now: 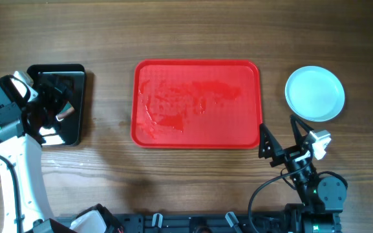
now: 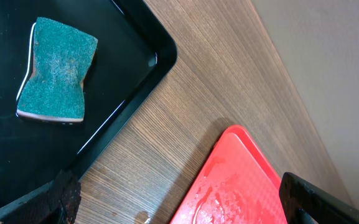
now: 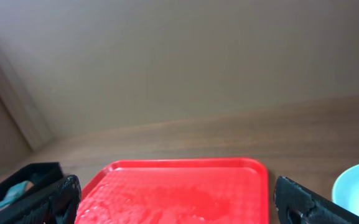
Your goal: Clean dirty plates on tray and stack at the side
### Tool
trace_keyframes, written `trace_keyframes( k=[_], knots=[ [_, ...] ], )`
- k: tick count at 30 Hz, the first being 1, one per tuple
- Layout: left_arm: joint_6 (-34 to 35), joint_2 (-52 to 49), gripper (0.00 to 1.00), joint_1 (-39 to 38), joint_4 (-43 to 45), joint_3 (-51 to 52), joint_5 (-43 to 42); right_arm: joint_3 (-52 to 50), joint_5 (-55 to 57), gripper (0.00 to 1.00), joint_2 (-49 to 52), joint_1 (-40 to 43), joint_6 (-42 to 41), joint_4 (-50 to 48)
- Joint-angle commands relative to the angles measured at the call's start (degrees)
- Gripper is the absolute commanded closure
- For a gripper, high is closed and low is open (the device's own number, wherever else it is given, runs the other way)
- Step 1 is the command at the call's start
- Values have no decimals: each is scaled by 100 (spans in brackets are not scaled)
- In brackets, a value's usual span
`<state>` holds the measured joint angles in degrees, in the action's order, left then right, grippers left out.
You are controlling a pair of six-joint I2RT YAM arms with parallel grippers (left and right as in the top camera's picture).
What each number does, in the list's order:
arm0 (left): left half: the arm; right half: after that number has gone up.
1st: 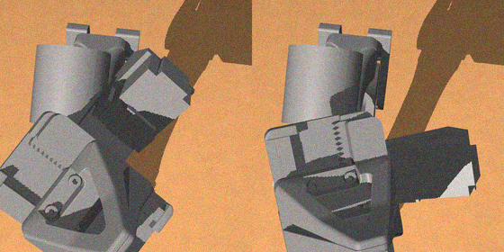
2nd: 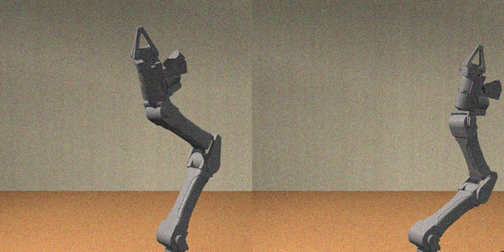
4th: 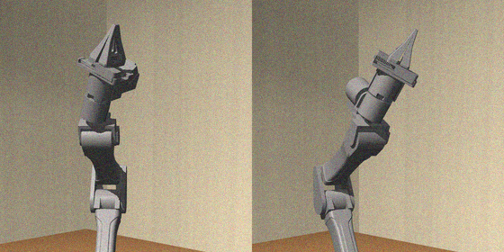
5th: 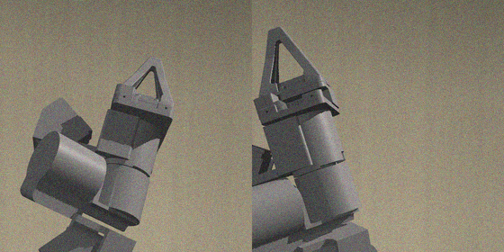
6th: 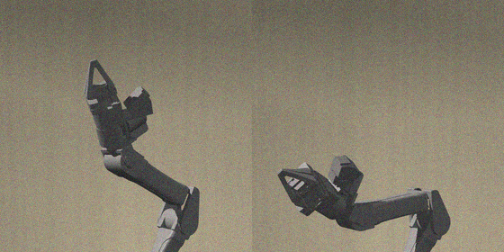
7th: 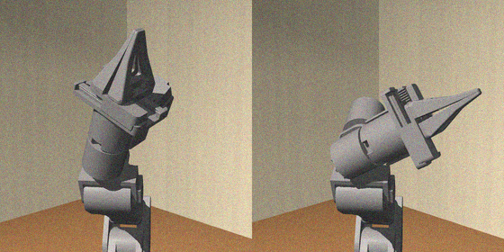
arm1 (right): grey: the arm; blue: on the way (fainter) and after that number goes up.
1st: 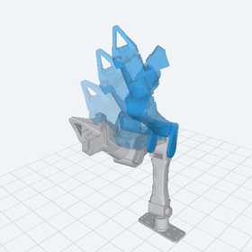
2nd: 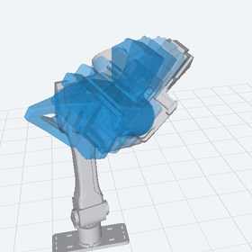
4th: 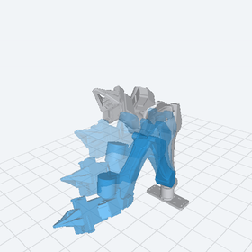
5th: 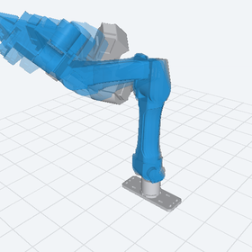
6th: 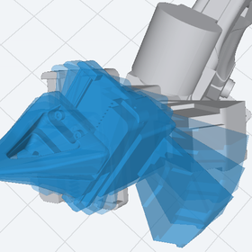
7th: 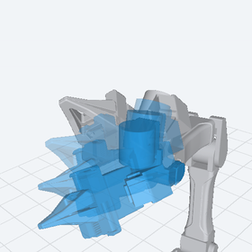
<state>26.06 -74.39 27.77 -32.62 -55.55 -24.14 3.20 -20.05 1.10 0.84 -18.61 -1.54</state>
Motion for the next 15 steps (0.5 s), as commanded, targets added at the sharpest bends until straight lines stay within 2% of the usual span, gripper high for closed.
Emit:
trace_keyframes(
  k=[1,6,11,15],
  knots=[
    [31,76,0,-17,17,-7,-111,-101,256,1,-92,-28,496,-146],
    [33,76,0,-17,17,-7,-111,-302,308,0,-94,-28,966,-267],
    [33,76,0,-17,17,-7,-111,-293,741,0,-96,-28,990,-116],
    [33,76,0,-17,17,-7,-111,-295,826,0,-96,-28,1456,74]
  ],
)
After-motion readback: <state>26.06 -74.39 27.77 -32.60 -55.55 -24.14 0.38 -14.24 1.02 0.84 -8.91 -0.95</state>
